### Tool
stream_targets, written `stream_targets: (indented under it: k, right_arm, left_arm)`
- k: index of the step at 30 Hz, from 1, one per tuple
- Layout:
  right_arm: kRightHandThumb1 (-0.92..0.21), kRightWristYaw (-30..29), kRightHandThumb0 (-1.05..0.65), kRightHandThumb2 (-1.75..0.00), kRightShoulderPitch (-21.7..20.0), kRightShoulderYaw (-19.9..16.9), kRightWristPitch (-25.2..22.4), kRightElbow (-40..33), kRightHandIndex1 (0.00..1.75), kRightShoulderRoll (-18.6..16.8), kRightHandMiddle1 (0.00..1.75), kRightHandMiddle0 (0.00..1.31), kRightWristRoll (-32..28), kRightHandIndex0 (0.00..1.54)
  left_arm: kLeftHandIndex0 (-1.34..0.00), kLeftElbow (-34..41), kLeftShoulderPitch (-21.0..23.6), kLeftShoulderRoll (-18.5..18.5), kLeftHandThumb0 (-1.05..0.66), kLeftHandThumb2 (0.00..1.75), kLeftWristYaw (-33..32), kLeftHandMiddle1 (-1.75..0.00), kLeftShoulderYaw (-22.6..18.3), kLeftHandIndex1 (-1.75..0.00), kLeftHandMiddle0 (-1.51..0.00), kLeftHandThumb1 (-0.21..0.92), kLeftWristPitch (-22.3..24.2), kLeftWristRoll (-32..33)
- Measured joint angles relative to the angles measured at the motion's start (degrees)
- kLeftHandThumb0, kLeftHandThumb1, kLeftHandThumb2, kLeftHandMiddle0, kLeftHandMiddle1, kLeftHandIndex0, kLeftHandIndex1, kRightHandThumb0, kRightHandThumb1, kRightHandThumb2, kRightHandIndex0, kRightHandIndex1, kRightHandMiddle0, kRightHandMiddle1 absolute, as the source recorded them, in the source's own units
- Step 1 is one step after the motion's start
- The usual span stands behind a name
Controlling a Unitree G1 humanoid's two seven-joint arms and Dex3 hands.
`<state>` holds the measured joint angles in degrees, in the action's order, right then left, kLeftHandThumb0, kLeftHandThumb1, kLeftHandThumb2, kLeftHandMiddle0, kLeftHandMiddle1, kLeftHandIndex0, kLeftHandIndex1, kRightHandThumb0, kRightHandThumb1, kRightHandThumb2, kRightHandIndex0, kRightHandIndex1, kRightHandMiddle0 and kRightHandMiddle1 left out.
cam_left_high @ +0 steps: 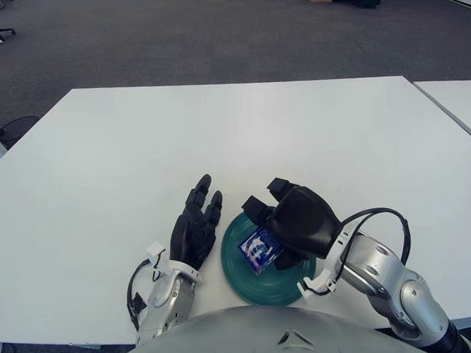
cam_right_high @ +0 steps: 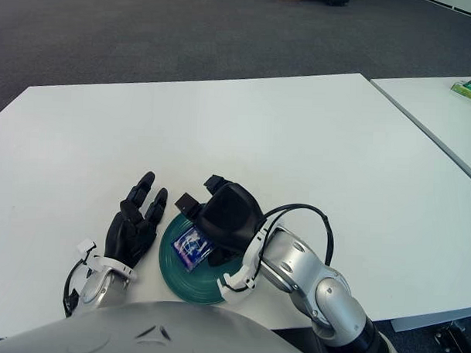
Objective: Put the gum into the plate.
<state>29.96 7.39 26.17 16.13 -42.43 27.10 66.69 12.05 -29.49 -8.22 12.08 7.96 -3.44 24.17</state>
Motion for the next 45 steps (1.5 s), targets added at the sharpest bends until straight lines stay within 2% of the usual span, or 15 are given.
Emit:
stream_targets:
  k: [6,15,30,40,42,45]
  right_arm:
    - [-0.72,-2.7,-0.38,-0.80,2.7,0.2,1.8,0.0,1.75,-0.3,1.75,0.32,1.2,0.54]
    - [-0.75,-5.8,-0.38,-0.76,4.0,0.2,3.0,1.0,1.75,-0.9,1.75,0.30,4.6,0.52]
    - [-0.91,-5.9,-0.36,-0.53,5.2,0.1,2.7,1.2,1.75,-2.1,1.75,0.22,7.0,0.42]
    - [-0.92,-6.5,-0.36,-0.51,5.7,0.2,2.4,2.1,1.75,-2.8,1.75,0.20,7.1,0.38]
    - [-0.92,-6.5,-0.60,-0.60,5.8,0.2,2.4,2.2,1.75,-2.8,1.69,0.11,7.1,0.36]
    - [-0.92,-6.2,-0.72,-0.65,5.8,0.1,2.4,2.2,1.75,-2.8,1.58,0.04,7.1,0.32]
  left_arm:
    - [0.00,-0.2,0.0,0.0,-1.02,1.03,0.0,0.00,0.1,-0.27,-0.01,0.92,-0.3,0.0]
    - [0.00,-0.5,0.0,0.0,-1.01,1.04,0.0,0.00,0.2,-0.30,-0.02,0.92,-0.8,0.1]
    - [0.00,-0.5,0.0,0.0,-1.03,1.03,0.2,0.00,0.2,-0.24,-0.01,0.92,-0.9,0.0]
    - [0.00,-0.3,0.0,0.0,-1.02,1.05,0.2,0.00,0.1,-0.21,0.00,0.92,-0.6,0.2]
    - [0.00,-0.3,0.0,0.0,-1.02,1.05,0.2,0.00,0.1,-0.21,0.00,0.92,-0.4,0.2]
    - [0.00,-0.1,0.0,0.0,-1.02,1.06,0.2,0.00,0.1,-0.22,0.00,0.92,-0.1,0.4]
